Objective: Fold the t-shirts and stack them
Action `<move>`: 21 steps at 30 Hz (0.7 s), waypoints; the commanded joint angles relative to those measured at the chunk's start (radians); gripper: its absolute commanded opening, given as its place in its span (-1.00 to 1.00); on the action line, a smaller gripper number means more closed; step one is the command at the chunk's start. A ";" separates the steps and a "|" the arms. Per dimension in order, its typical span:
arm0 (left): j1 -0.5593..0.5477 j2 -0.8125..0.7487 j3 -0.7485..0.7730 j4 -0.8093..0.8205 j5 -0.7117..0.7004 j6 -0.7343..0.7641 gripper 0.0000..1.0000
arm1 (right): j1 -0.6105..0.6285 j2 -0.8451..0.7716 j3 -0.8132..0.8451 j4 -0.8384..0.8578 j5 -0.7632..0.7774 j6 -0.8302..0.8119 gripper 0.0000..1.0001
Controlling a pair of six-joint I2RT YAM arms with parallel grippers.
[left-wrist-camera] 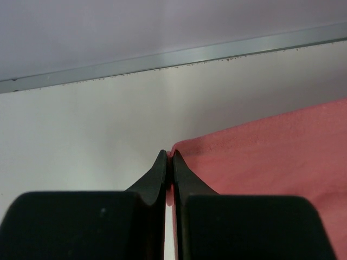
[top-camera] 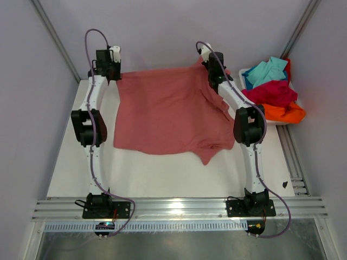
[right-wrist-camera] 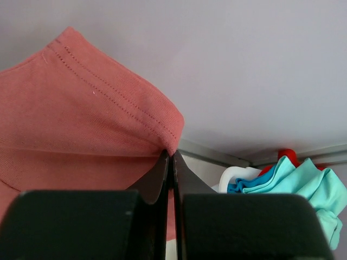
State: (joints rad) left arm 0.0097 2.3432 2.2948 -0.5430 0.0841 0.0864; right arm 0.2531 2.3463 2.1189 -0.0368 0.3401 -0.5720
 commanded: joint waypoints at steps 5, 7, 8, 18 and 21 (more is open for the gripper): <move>0.001 0.059 -0.028 0.067 -0.072 -0.028 -1.00 | -0.011 0.093 0.039 0.302 0.217 -0.186 -0.94; 0.001 0.068 -0.031 0.067 -0.073 -0.043 -1.00 | -0.011 0.123 0.039 0.368 0.234 -0.212 -0.94; 0.001 0.073 -0.029 0.067 -0.075 -0.042 -1.00 | -0.011 0.133 0.039 0.391 0.235 -0.238 -0.94; -0.040 0.100 -0.066 0.179 -0.228 -0.027 -1.00 | -0.011 0.203 0.130 0.511 0.240 -0.163 -0.94; -0.050 0.097 -0.067 0.227 -0.256 -0.016 -1.00 | -0.011 0.168 0.116 0.535 0.209 -0.106 -0.94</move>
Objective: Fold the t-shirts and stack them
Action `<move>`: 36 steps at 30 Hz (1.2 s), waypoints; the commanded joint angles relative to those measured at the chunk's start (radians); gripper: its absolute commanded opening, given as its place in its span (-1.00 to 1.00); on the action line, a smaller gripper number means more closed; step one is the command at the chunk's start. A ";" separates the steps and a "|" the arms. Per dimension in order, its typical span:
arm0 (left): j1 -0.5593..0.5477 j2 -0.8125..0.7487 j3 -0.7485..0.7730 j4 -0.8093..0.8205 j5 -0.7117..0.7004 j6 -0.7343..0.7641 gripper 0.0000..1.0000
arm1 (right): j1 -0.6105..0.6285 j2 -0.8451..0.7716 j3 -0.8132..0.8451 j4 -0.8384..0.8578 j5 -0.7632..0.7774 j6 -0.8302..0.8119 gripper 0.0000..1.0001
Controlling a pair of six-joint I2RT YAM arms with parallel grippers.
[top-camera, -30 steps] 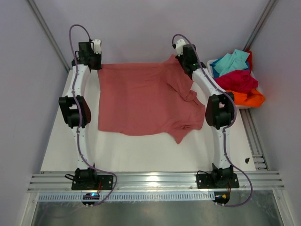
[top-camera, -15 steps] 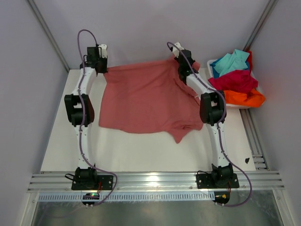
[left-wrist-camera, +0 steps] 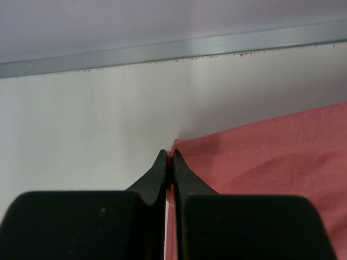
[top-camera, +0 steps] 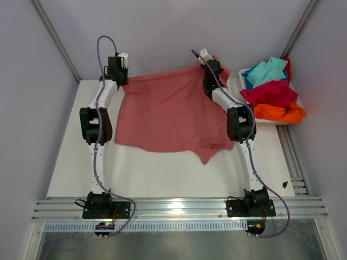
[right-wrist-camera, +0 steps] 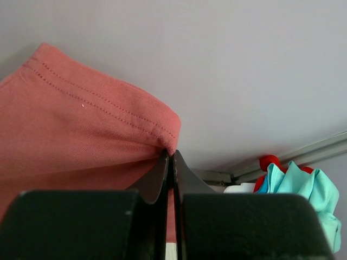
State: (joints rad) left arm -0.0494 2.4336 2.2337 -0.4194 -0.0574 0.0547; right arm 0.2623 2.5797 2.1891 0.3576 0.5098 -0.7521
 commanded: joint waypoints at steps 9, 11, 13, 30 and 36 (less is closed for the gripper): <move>-0.010 0.004 0.021 0.238 -0.249 0.013 -1.00 | -0.020 -0.098 0.066 0.300 -0.066 0.096 -0.94; -0.012 -0.004 0.004 0.266 -0.268 0.007 -1.00 | -0.020 -0.102 0.049 0.329 -0.092 0.076 -0.94; -0.013 -0.005 -0.005 0.291 -0.272 0.011 -1.00 | -0.020 -0.104 0.034 0.368 -0.111 0.060 -0.94; -0.017 -0.139 -0.108 0.002 -0.088 0.108 -1.00 | -0.009 -0.367 -0.281 -0.089 0.061 0.054 -0.94; -0.015 -0.211 -0.161 -0.143 -0.019 0.137 -1.00 | -0.009 -0.512 -0.342 -0.563 -0.141 0.229 -0.94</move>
State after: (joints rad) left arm -0.0795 2.3295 2.0815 -0.4618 -0.0963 0.1501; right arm 0.2665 2.2108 1.8561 0.0513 0.4301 -0.6262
